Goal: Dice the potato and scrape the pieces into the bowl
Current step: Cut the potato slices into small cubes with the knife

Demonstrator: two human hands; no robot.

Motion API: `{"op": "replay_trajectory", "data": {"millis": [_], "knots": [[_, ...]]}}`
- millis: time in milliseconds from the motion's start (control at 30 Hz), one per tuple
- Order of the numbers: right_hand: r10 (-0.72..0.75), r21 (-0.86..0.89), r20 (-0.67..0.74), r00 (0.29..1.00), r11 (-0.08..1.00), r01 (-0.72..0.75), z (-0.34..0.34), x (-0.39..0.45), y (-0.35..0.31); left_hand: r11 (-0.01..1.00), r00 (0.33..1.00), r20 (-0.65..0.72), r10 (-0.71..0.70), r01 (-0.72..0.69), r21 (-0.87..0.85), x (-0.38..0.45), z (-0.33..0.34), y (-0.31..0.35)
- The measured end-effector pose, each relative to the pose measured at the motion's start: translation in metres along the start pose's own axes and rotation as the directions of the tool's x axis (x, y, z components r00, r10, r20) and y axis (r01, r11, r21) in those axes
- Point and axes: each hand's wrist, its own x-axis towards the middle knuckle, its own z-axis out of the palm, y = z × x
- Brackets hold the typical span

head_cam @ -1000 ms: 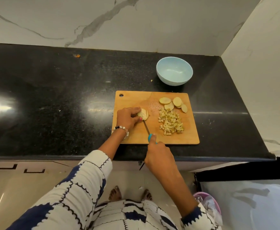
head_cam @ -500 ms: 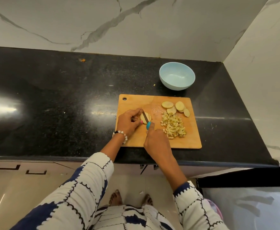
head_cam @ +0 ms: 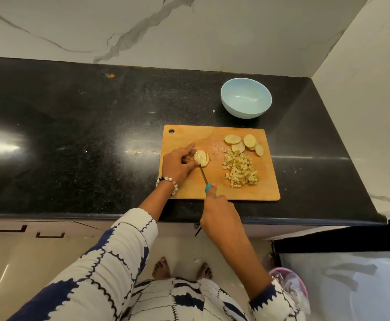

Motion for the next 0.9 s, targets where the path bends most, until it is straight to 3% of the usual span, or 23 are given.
{"op": "replay_trajectory", "data": {"millis": [100,333,600,900], "knots": [[0.025,0.043,0.028,0.999,0.999,-0.027,-0.009,-0.006,0.005,1.000,1.000,0.001,0.000,0.000,-0.003,-0.001,0.000,0.001],[-0.037,0.084,-0.210,0.977,0.995,0.056,-0.007,0.031,0.011,0.998,0.999,-0.007,-0.045,0.044,-0.041,-0.002,-0.002,0.001],[-0.079,0.058,-0.223,0.972,0.994,0.094,0.007,0.040,0.005,0.998,0.999,-0.026,-0.047,0.046,-0.049,-0.002,0.000,0.002],[-0.047,-0.023,-0.088,0.995,0.999,0.046,0.009,0.027,-0.001,0.996,0.996,-0.048,-0.081,0.079,-0.049,-0.002,0.001,0.004]]}}
